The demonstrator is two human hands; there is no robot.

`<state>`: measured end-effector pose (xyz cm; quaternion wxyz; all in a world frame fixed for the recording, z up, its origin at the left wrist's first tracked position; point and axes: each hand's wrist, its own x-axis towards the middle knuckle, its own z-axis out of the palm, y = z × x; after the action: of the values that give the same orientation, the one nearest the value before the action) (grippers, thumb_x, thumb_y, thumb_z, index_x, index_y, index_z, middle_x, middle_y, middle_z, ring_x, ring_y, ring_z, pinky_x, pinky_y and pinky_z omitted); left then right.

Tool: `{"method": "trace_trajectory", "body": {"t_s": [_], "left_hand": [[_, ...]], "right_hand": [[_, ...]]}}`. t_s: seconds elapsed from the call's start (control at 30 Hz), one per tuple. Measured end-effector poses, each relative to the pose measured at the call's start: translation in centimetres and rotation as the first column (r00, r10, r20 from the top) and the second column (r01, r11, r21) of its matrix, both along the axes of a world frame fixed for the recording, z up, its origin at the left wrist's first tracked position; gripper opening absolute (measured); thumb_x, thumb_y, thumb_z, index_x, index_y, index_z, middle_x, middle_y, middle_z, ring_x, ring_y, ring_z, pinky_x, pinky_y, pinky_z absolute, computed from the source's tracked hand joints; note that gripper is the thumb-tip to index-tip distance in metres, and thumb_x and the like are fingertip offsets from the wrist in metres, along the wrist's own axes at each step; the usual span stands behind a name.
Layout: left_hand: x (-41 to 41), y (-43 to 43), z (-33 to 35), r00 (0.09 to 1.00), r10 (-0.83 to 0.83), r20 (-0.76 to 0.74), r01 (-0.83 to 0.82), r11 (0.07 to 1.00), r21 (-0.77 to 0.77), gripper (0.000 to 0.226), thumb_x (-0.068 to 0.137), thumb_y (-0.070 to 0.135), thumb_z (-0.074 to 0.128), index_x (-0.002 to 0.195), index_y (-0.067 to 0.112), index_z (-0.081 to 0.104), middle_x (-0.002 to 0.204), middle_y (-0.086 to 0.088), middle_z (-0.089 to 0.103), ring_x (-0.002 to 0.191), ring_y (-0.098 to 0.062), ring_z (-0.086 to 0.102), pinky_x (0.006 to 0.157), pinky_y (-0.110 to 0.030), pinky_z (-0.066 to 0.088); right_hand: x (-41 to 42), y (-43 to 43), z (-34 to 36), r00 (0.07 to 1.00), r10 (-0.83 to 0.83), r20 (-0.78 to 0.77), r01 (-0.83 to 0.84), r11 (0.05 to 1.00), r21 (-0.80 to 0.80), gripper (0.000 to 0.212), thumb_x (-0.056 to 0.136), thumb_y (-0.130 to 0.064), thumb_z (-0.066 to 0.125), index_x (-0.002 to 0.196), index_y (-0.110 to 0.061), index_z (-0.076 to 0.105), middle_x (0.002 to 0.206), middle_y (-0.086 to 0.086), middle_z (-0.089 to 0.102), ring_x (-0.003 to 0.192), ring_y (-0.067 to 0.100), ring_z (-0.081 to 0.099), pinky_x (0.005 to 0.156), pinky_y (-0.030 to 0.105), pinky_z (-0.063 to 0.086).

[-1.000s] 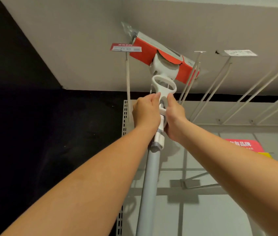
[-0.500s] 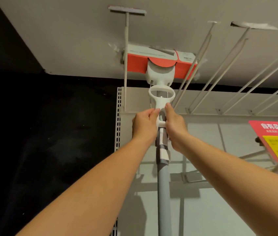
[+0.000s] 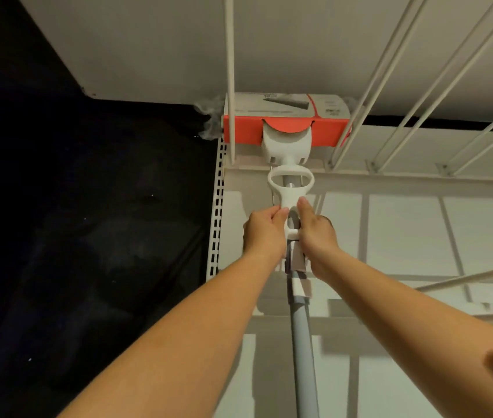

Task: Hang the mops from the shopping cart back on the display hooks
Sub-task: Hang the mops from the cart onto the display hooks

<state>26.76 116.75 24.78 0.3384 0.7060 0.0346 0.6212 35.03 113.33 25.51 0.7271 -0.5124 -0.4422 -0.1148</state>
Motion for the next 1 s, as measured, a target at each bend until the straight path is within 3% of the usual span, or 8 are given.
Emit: {"method": "trace_trajectory", "body": {"t_s": [0.2, 0.37, 0.47, 0.57, 0.67, 0.77, 0.87, 1.0], "left_hand": [[2.3, 3.1, -0.3, 0.999, -0.015, -0.028, 0.013, 0.998, -0.069, 0.029, 0.100, 0.021, 0.049, 0.123, 0.013, 0.064, 0.103, 0.003, 0.061, 0.096, -0.015, 0.053, 0.082, -0.023, 0.038], [2.6, 4.0, -0.8, 0.998, -0.015, -0.056, 0.009, 0.995, -0.098, 0.032, 0.098, 0.017, 0.052, 0.129, 0.017, 0.061, 0.124, -0.005, 0.062, 0.112, -0.024, 0.058, 0.101, -0.034, 0.044], [1.8, 4.2, -1.2, 0.994, 0.003, -0.114, -0.007, 0.999, -0.036, 0.034, 0.097, 0.015, 0.053, 0.130, 0.018, 0.059, 0.121, -0.007, 0.062, 0.110, -0.027, 0.059, 0.101, -0.040, 0.046], [0.2, 3.9, -2.1, 0.971, 0.072, -0.228, -0.056, 0.996, 0.073, 0.039, 0.098, 0.015, 0.051, 0.137, 0.019, 0.052, 0.123, -0.005, 0.059, 0.111, -0.026, 0.057, 0.092, -0.030, 0.045], [-1.8, 3.5, -3.4, 0.906, 0.212, -0.365, -0.143, 0.968, 0.208, 0.049, 0.098, 0.016, 0.049, 0.145, 0.027, 0.040, 0.124, -0.003, 0.055, 0.106, -0.030, 0.058, 0.084, -0.033, 0.048], [-3.8, 3.0, -4.5, 0.775, 0.431, -0.462, -0.257, 0.883, 0.392, 0.052, 0.095, 0.015, 0.048, 0.145, 0.027, 0.038, 0.133, -0.005, 0.053, 0.114, -0.030, 0.055, 0.095, -0.039, 0.049], [-6.1, 2.2, -5.6, 0.589, 0.584, -0.558, -0.280, 0.796, 0.537, 0.047, 0.093, 0.014, 0.050, 0.140, 0.024, 0.047, 0.133, -0.006, 0.054, 0.117, -0.027, 0.054, 0.098, -0.039, 0.047], [-9.0, 0.7, -7.2, 0.378, 0.708, -0.596, -0.231, 0.696, 0.680, 0.033, 0.093, 0.020, 0.051, 0.124, 0.016, 0.060, 0.121, -0.007, 0.060, 0.106, -0.026, 0.058, 0.089, -0.037, 0.051]], "right_hand": [[2.7, 2.9, -0.2, 1.000, 0.025, -0.008, -0.026, 0.993, -0.118, 0.058, 0.096, -0.060, 0.032, 0.100, -0.011, 0.063, 0.085, 0.011, 0.062, 0.073, 0.023, 0.057, 0.059, 0.030, 0.041], [2.7, 3.1, -0.2, 0.991, 0.109, -0.080, -0.121, 0.979, -0.163, 0.048, 0.098, -0.054, 0.037, 0.089, -0.013, 0.059, 0.084, 0.012, 0.066, 0.079, 0.027, 0.064, 0.077, 0.038, 0.052], [2.4, 2.4, -0.3, 0.996, 0.080, -0.042, -0.087, 0.974, -0.209, 0.051, 0.099, -0.053, 0.034, 0.106, -0.010, 0.061, 0.094, 0.015, 0.068, 0.086, 0.029, 0.065, 0.080, 0.040, 0.054], [1.7, 1.3, -1.0, 0.999, 0.025, 0.026, -0.018, 0.969, -0.246, 0.048, 0.100, -0.049, 0.033, 0.112, -0.010, 0.059, 0.098, 0.015, 0.065, 0.088, 0.029, 0.064, 0.077, 0.041, 0.056], [0.5, 0.2, -2.4, 0.981, -0.130, 0.147, 0.170, 0.937, -0.305, 0.042, 0.103, -0.041, 0.031, 0.114, -0.006, 0.052, 0.111, 0.021, 0.061, 0.097, 0.036, 0.062, 0.083, 0.049, 0.055], [-0.9, -1.5, -4.2, 0.802, -0.365, 0.474, 0.564, 0.723, -0.398, 0.039, 0.102, -0.032, 0.034, 0.124, -0.003, 0.047, 0.119, 0.022, 0.057, 0.103, 0.038, 0.056, 0.079, 0.038, 0.046], [-2.5, -3.3, -6.2, 0.622, -0.341, 0.705, 0.774, 0.404, -0.487, 0.033, 0.099, -0.030, 0.042, 0.121, -0.008, 0.053, 0.120, 0.016, 0.058, 0.107, 0.034, 0.055, 0.077, 0.032, 0.040], [-4.8, -5.2, -8.4, 0.640, -0.214, 0.738, 0.768, 0.182, -0.613, 0.025, 0.096, -0.032, 0.050, 0.106, -0.010, 0.056, 0.095, 0.007, 0.054, 0.083, 0.025, 0.054, 0.071, 0.030, 0.041]]}}
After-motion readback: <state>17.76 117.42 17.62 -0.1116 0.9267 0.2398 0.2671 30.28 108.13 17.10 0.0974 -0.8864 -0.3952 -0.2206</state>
